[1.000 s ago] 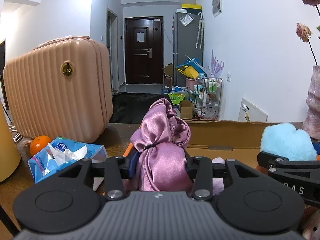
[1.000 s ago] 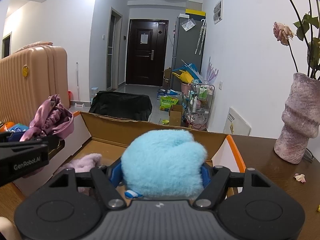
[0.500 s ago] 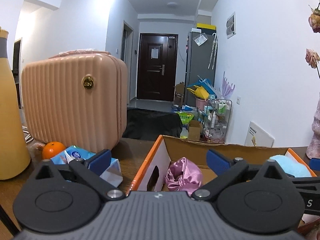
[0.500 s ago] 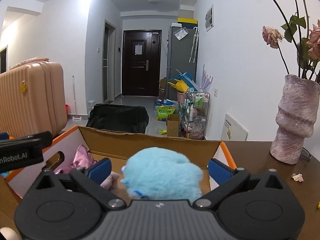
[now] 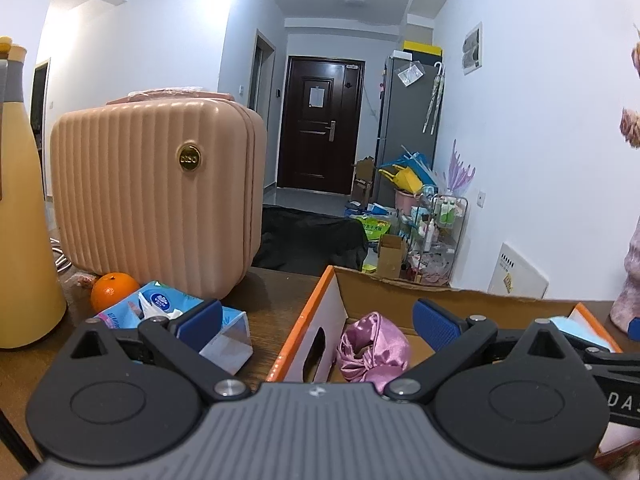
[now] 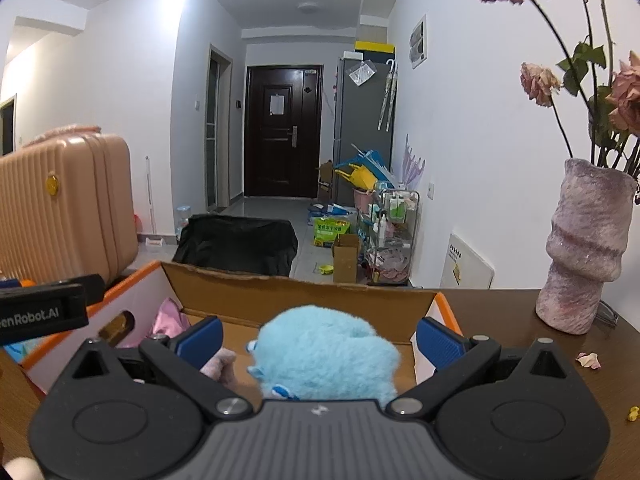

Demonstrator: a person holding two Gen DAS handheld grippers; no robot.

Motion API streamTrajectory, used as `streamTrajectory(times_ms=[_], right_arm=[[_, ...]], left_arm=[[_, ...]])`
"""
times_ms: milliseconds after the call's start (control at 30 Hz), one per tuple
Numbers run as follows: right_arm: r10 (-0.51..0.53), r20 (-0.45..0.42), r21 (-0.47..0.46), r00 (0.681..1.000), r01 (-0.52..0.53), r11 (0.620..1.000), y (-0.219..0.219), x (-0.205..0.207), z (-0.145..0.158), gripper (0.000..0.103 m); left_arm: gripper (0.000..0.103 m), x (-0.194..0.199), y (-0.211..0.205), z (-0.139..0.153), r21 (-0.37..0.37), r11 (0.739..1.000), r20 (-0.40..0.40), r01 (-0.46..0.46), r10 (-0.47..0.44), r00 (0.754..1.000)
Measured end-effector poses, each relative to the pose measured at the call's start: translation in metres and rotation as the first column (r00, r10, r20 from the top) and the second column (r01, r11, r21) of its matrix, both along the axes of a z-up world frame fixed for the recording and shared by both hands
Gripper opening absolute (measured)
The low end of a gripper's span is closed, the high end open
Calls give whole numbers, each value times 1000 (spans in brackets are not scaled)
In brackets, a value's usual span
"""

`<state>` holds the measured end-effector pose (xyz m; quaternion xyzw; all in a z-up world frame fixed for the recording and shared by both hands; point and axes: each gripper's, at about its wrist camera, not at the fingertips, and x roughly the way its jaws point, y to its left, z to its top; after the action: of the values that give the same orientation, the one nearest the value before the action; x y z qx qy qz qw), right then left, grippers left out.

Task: Organize soft objects
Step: 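Open both tools to drop the satin bag and blue plush into the box, then move both tools back toward the remaining soft items on the table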

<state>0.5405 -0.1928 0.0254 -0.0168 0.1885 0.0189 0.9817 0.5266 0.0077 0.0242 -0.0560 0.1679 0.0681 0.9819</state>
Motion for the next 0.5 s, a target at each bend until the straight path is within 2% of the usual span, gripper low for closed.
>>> streamTrajectory(times_ms=[500], right_arm=[[31,52,-7,998,-30,1000,-3,-45,18,103]], left_arm=[[103,-33,14,7,3,1000,17,-21,21,1000]])
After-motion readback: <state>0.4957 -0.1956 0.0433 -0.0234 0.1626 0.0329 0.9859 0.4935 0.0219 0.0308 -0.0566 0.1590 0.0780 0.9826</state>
